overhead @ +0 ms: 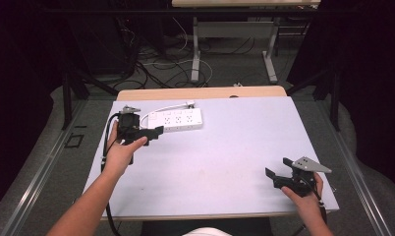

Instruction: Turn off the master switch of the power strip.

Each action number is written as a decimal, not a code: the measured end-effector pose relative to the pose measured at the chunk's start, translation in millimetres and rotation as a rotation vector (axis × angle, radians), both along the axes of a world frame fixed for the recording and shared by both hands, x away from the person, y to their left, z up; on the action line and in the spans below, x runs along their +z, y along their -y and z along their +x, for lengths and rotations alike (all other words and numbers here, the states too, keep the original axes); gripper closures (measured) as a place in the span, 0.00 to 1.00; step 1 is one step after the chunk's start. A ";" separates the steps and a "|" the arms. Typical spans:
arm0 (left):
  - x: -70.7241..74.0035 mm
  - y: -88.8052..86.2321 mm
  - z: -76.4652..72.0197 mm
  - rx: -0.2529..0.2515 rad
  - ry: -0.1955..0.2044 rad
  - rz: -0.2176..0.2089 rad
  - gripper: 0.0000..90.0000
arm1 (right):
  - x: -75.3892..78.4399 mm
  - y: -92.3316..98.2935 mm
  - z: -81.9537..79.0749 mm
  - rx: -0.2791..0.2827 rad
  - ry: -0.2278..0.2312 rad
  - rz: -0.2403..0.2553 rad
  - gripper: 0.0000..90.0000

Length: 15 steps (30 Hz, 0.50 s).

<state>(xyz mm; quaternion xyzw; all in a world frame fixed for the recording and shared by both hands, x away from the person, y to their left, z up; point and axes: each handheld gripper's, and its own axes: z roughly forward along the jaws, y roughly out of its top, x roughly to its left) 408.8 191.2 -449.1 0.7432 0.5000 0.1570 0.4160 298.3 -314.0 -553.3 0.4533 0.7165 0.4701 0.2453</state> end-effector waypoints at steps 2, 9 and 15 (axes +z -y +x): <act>0.2 1.7 -5.4 -0.009 0.003 -0.007 0.01 | 0.2 -0.5 -0.1 -0.003 0.000 0.008 0.18; 2.0 7.8 -25.7 -0.031 0.028 -0.018 0.01 | 1.3 -0.1 -1.1 -0.011 0.002 0.015 0.18; 0.9 6.6 -40.4 -0.048 0.032 -0.013 0.01 | 1.7 0.3 -1.6 -0.014 0.003 0.012 0.18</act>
